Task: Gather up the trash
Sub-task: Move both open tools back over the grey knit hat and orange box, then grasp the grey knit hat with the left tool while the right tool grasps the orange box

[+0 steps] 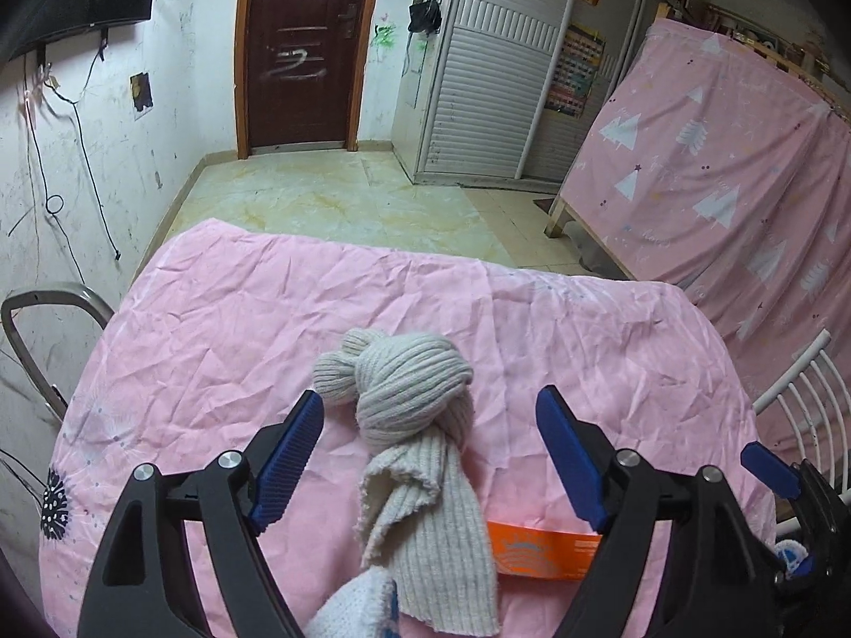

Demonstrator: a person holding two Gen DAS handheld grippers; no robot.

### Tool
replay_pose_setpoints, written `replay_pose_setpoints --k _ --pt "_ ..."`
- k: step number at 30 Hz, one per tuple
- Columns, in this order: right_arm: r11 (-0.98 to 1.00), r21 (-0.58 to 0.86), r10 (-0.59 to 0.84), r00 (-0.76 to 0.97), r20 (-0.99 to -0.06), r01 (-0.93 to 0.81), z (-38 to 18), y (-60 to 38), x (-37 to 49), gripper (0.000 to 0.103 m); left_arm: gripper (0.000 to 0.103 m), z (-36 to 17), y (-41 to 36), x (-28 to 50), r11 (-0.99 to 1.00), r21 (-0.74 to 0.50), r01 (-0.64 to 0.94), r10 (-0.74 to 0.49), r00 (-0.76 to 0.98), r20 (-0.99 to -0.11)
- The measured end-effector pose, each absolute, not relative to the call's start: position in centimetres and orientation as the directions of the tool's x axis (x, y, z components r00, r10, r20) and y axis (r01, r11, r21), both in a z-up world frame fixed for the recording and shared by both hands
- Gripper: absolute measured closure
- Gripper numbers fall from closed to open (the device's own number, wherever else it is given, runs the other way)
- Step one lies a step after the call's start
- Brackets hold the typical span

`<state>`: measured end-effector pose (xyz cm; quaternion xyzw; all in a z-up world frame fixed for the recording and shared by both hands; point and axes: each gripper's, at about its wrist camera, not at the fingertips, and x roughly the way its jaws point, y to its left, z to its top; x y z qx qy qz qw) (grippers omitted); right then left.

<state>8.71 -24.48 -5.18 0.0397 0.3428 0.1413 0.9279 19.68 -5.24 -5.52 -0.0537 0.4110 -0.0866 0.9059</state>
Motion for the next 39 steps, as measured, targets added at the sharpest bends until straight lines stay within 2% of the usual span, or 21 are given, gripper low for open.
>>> replay_pose_setpoints --k 10,15,28,31,32,39 --pt "0.945 0.161 0.319 0.692 -0.647 -0.285 -6.2 -22.3 10.3 0.02 0.029 -8.3 -4.7 21.9 0.978 -0.188 0.087 -0.202 0.595 -0.778" --pt "0.939 0.157 0.331 0.681 -0.653 -0.306 -6.5 -21.4 10.8 0.016 0.029 -9.3 -4.8 22.7 0.98 -0.184 0.081 -0.197 0.579 -0.791" --pt "0.92 0.166 0.37 0.644 -0.67 -0.356 -7.1 -20.0 11.5 0.015 0.03 -9.6 -6.6 23.3 0.989 -0.112 0.097 -0.148 0.587 -0.796" --pt "0.916 0.163 0.375 0.638 -0.673 -0.366 -7.1 -19.7 11.5 0.015 0.045 -9.5 -7.2 22.9 0.99 -0.094 0.105 -0.138 0.597 -0.79" --pt "0.915 0.161 0.375 0.637 -0.674 -0.369 -7.2 -19.6 11.5 0.015 0.055 -9.5 -7.4 22.8 0.991 -0.082 0.11 -0.132 0.601 -0.789" --pt "0.906 0.136 0.38 0.627 -0.68 -0.401 -7.2 -18.6 11.6 0.013 0.06 -9.4 -7.0 22.4 0.987 -0.121 0.105 -0.16 0.606 -0.779"
